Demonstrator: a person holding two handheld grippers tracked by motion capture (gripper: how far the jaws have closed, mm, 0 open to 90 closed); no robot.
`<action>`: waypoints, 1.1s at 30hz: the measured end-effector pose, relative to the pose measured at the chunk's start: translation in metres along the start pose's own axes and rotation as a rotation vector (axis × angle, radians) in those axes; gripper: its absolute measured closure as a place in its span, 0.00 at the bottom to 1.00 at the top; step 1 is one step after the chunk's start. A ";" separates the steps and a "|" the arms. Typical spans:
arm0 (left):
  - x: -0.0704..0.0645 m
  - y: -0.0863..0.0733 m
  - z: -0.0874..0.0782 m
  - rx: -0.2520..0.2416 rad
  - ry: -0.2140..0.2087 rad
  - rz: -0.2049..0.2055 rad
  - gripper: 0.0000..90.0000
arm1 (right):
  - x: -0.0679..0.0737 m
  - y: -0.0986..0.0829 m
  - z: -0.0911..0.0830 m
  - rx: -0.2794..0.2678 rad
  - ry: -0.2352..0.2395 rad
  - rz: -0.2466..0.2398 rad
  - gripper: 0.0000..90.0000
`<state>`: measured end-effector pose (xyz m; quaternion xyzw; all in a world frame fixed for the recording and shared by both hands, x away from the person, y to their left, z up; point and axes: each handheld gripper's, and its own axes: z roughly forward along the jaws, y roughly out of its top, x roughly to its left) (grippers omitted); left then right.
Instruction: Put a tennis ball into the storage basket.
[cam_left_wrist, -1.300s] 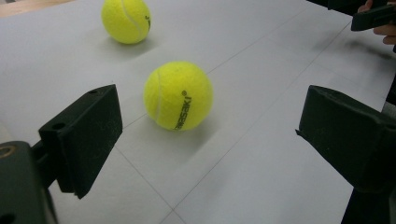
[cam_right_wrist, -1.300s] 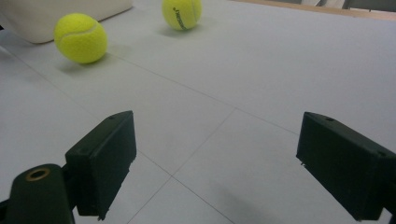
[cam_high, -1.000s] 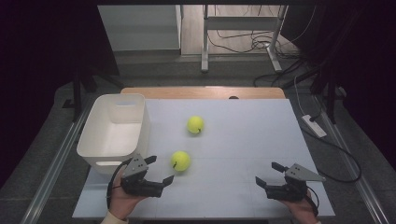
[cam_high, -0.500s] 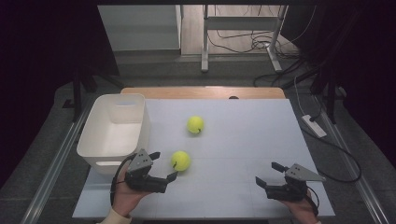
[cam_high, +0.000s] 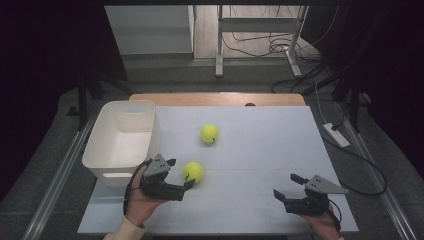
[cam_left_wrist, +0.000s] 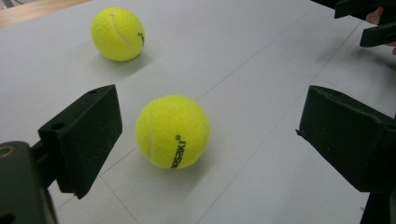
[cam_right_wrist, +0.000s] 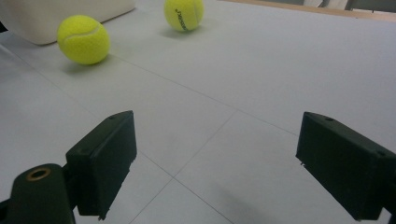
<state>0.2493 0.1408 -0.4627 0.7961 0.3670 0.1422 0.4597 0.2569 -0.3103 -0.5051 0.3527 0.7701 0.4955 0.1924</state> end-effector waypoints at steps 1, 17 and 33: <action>0.000 0.001 0.001 0.005 0.004 0.003 0.07 | 0.000 0.000 0.000 0.001 0.000 -0.001 0.14; 0.001 0.008 0.022 0.065 0.028 -0.006 0.07 | 0.000 0.000 0.000 0.000 0.000 -0.008 0.14; 0.005 0.011 0.044 0.155 0.047 -0.014 0.05 | 0.000 0.000 0.000 -0.001 0.001 -0.011 0.14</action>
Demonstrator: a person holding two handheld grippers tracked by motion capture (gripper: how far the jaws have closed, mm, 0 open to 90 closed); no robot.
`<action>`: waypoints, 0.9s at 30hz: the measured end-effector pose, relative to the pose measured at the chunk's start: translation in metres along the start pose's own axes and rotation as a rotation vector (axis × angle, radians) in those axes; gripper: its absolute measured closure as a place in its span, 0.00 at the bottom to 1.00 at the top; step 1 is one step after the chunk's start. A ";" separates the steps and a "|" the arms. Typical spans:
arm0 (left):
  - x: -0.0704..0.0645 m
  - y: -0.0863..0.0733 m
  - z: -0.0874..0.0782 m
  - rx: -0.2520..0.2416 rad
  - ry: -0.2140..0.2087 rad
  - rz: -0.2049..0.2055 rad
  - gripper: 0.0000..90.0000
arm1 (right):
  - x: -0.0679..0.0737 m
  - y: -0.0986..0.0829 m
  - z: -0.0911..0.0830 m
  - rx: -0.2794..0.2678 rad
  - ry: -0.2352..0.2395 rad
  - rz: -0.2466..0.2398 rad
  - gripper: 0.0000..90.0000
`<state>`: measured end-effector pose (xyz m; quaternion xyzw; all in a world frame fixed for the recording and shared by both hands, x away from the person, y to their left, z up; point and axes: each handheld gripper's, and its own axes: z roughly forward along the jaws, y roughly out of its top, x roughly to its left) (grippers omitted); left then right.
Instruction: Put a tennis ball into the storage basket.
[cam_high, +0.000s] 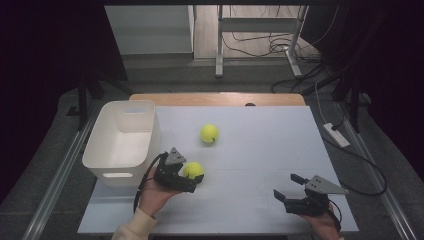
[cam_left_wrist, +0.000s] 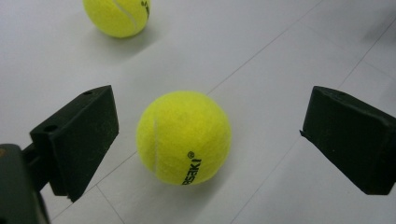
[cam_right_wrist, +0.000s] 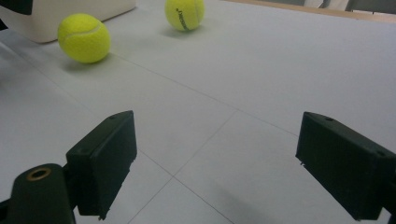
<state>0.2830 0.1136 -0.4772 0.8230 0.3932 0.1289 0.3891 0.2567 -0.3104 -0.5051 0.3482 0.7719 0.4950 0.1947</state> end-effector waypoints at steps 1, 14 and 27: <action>0.000 0.000 0.000 0.000 0.000 0.000 0.05 | 0.000 0.000 0.000 0.000 0.000 0.000 0.14; 0.003 -0.001 0.017 0.067 0.008 0.004 0.04 | 0.000 0.000 0.000 0.004 0.001 0.000 0.14; 0.008 -0.006 0.034 0.137 0.022 -0.003 0.03 | 0.000 -0.001 0.001 0.008 0.003 0.001 0.14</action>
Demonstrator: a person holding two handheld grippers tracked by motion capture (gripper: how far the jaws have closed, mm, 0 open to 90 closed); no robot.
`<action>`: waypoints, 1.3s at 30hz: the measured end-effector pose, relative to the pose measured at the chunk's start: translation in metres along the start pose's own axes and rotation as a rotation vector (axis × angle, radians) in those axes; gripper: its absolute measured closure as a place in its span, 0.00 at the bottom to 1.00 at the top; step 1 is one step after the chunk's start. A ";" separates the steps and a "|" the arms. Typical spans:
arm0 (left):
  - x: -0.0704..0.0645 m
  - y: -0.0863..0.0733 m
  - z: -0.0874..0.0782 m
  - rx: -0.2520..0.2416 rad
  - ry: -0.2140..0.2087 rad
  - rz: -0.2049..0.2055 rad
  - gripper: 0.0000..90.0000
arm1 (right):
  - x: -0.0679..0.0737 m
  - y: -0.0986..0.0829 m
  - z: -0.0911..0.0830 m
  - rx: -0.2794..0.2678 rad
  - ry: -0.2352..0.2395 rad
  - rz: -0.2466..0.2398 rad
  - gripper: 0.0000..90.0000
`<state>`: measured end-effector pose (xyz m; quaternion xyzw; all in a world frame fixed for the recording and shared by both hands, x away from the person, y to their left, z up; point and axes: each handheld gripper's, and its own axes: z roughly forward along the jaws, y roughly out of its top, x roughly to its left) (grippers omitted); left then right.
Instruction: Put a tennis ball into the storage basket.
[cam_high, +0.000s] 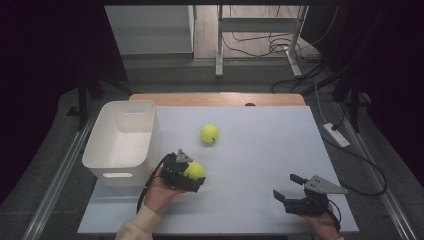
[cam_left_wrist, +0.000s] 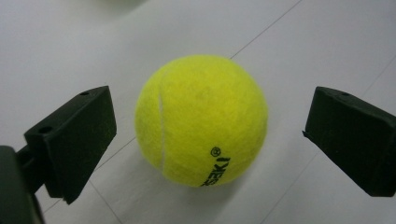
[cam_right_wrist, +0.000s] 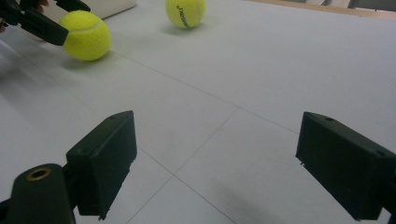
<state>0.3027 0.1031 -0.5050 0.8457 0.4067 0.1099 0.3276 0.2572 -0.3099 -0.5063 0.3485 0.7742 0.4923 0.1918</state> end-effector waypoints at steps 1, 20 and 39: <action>0.000 0.000 0.001 0.003 0.001 -0.001 0.03 | 0.000 0.000 0.000 0.000 0.000 0.000 0.14; 0.002 -0.003 0.007 0.011 0.021 0.015 0.29 | 0.000 0.000 -0.001 -0.002 -0.002 0.002 0.14; 0.005 -0.005 -0.021 -0.177 -0.051 -0.019 0.30 | 0.000 0.000 -0.002 -0.010 -0.014 -0.001 0.14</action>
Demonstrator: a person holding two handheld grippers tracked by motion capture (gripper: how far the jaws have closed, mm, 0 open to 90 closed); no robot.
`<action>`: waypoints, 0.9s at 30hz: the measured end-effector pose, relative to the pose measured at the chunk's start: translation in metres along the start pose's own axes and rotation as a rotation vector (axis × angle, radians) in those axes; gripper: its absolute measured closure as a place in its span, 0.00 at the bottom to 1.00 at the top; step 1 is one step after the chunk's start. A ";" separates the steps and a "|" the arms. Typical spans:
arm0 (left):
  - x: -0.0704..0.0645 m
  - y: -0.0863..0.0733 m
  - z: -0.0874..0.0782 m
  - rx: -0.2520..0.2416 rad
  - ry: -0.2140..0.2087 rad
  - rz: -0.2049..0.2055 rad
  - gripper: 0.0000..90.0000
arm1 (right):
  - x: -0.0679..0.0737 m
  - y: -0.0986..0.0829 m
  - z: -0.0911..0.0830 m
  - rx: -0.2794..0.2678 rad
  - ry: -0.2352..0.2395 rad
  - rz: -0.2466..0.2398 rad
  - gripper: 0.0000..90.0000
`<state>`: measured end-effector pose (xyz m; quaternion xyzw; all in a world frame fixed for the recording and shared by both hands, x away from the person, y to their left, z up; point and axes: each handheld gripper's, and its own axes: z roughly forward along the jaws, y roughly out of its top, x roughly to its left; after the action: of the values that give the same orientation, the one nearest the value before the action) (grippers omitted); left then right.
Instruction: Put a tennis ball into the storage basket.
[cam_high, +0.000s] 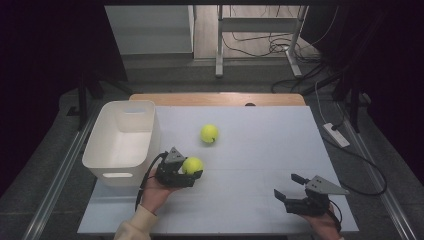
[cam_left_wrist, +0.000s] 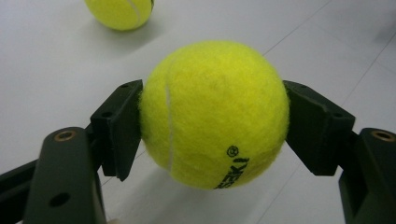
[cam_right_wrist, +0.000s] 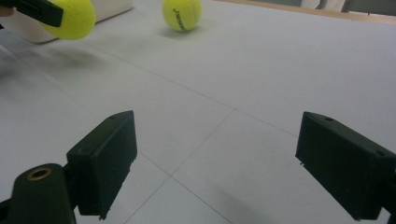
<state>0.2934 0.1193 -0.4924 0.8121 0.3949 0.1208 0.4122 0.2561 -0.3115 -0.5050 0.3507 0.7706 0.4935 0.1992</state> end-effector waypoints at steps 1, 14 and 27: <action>0.000 0.000 -0.001 -0.004 -0.001 -0.001 0.30 | 0.000 0.000 0.000 0.000 0.000 0.000 0.14; -0.002 0.002 -0.014 -0.077 -0.006 0.004 0.30 | 0.000 0.000 0.001 0.002 -0.001 -0.001 0.14; -0.008 0.008 -0.030 -0.141 -0.006 0.031 0.30 | -0.001 0.000 0.001 0.002 -0.002 0.000 0.14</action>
<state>0.2772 0.1276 -0.4663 0.7873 0.3716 0.1521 0.4678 0.2568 -0.3117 -0.5056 0.3511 0.7709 0.4925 0.1998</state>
